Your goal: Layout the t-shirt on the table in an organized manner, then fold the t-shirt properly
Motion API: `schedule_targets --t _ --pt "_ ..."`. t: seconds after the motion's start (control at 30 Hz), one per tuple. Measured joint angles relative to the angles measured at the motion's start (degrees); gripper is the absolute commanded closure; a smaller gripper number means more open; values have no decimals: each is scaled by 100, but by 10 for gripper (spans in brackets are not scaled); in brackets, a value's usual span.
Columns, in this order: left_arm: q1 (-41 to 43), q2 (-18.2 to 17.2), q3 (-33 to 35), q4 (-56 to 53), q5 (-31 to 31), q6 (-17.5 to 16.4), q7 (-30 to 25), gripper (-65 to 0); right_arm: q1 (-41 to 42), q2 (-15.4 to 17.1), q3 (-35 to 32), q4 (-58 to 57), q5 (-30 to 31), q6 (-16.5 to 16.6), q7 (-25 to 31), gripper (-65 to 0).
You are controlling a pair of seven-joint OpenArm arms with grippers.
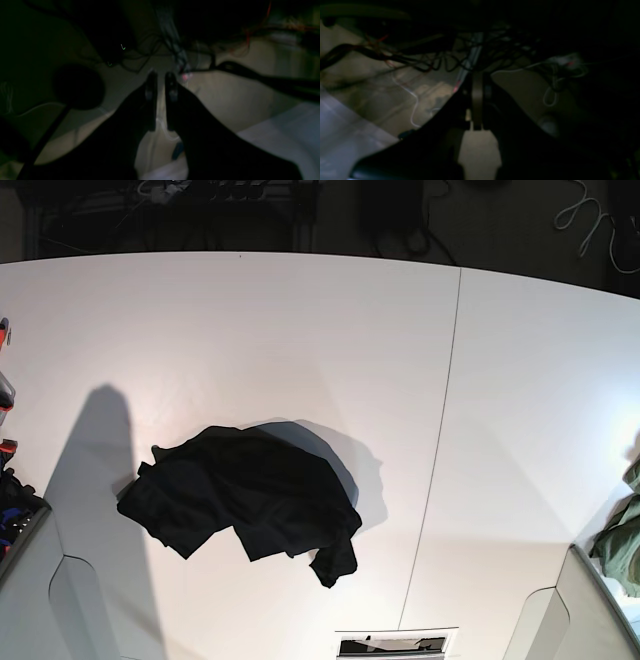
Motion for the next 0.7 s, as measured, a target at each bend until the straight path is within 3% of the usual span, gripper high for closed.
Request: schedule_targets --t 0.27,0.33,0.43,0.53,0.7 --pt "1250 9 -815 2610 -63 -2 133 -63 -1799 682 118 2835 317 0 -76 0" --pt "1467 11 -957 3241 -188 -2 247 -67 -2116 752 273 3543 334 20 -57 0" --pt "1738 -81 -1082 4168 -326 -33 450 -129 -2483 817 597 4529 356 22 -83 0" --pt "1980 -247 -1202 4992 -326 -33 514 -172 -2688 833 973 5357 758 33 -103 0" --pt "2096 -492 -1364 5814 -323 26 531 -181 -2562 831 1587 6378 1349 48 -404 0"
